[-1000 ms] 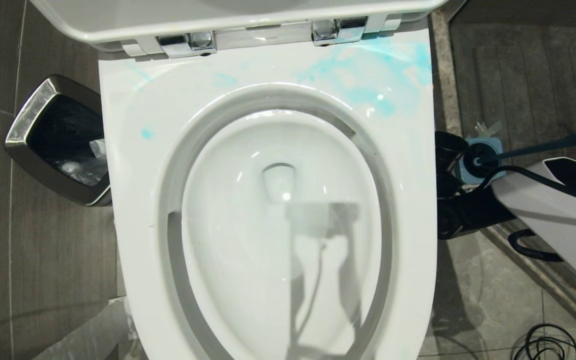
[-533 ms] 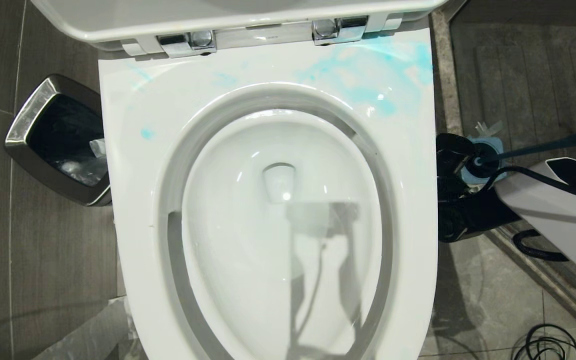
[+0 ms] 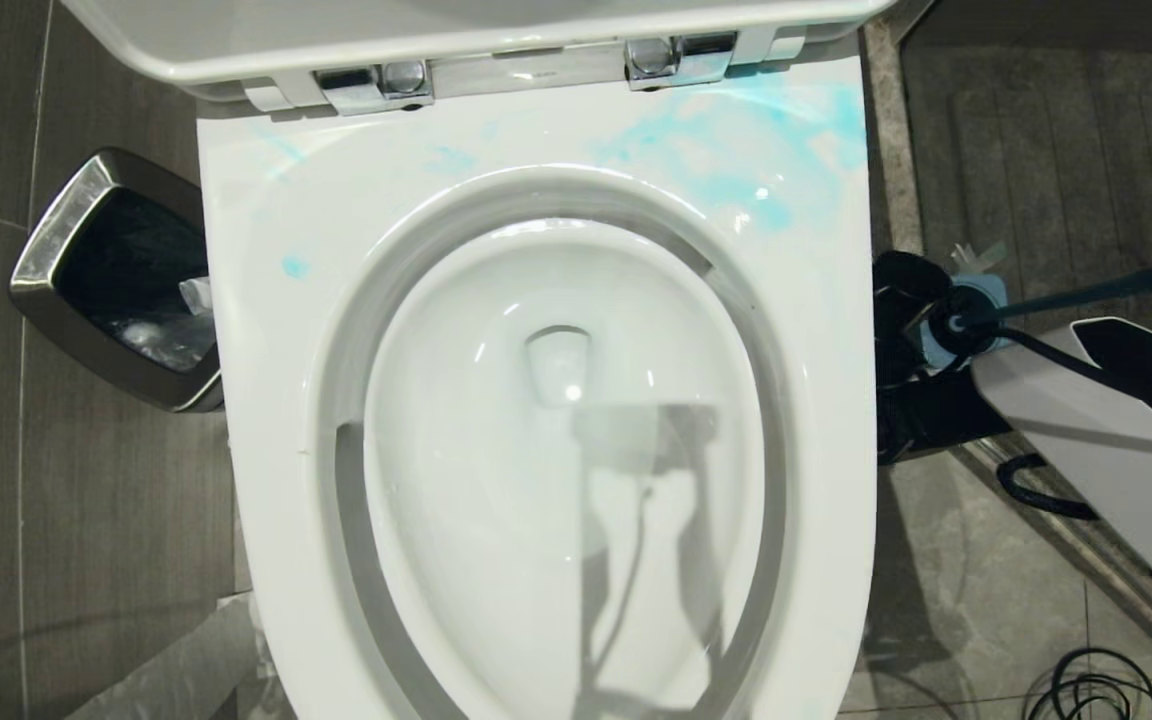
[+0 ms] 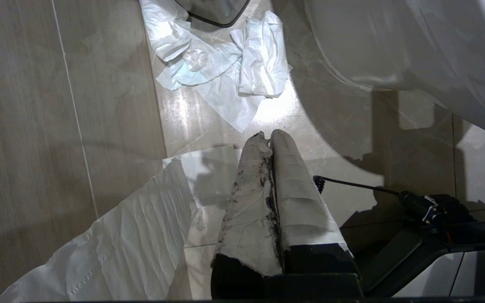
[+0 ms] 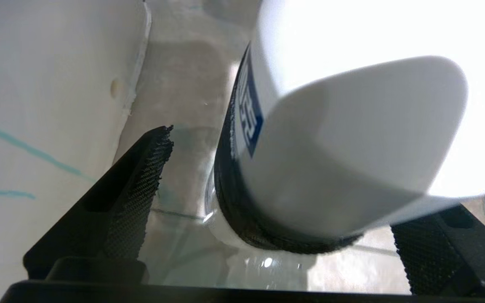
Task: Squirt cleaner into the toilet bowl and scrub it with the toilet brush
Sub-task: Pour in the cleaning agent
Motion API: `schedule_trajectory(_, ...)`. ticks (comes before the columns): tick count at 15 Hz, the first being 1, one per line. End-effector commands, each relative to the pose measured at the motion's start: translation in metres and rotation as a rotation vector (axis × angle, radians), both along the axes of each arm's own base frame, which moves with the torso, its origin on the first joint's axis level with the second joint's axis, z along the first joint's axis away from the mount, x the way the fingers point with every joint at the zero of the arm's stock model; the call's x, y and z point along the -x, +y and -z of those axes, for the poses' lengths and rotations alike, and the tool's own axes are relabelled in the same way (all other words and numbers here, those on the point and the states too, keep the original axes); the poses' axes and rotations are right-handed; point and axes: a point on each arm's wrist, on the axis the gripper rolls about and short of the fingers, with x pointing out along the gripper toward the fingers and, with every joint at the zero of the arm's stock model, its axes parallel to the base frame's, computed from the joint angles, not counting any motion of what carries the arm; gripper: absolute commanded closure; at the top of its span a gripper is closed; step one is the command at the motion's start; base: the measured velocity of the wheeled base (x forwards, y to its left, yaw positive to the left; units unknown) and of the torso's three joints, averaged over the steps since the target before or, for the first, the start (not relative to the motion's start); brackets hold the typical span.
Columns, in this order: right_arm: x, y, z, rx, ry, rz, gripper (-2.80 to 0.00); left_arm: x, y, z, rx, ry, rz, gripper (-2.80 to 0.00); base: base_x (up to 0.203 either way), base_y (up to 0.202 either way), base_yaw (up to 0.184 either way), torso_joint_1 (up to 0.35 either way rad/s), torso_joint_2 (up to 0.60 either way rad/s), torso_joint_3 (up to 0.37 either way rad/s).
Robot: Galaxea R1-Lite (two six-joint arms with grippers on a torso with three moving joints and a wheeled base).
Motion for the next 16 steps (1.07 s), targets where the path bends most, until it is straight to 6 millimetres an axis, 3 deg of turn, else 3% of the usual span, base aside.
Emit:
schedule_trajectory(1, -0.007, 0.002, 0.008, 0.022, -0.029, 0.000, -2.80, 0.000, 0.000, 0.000, 0.000, 0.000, 0.000, 0.00, 0.000, 0.000, 0.000, 0.000, 0.00, 0.000)
schedule_trajectory(11, -0.017, 0.000, 0.016, 0.087, -0.088, 0.034, -2.80, 0.000, 0.000, 0.000, 0.000, 0.000, 0.000, 0.00, 0.000, 0.000, 0.000, 0.000, 0.00, 0.000)
schedule_trajectory(16, -0.022, 0.000, 0.003, 0.084, -0.152, 0.050, -2.80, 0.000, 0.000, 0.000, 0.000, 0.000, 0.000, 0.00, 0.000, 0.000, 0.000, 0.000, 0.00, 0.000)
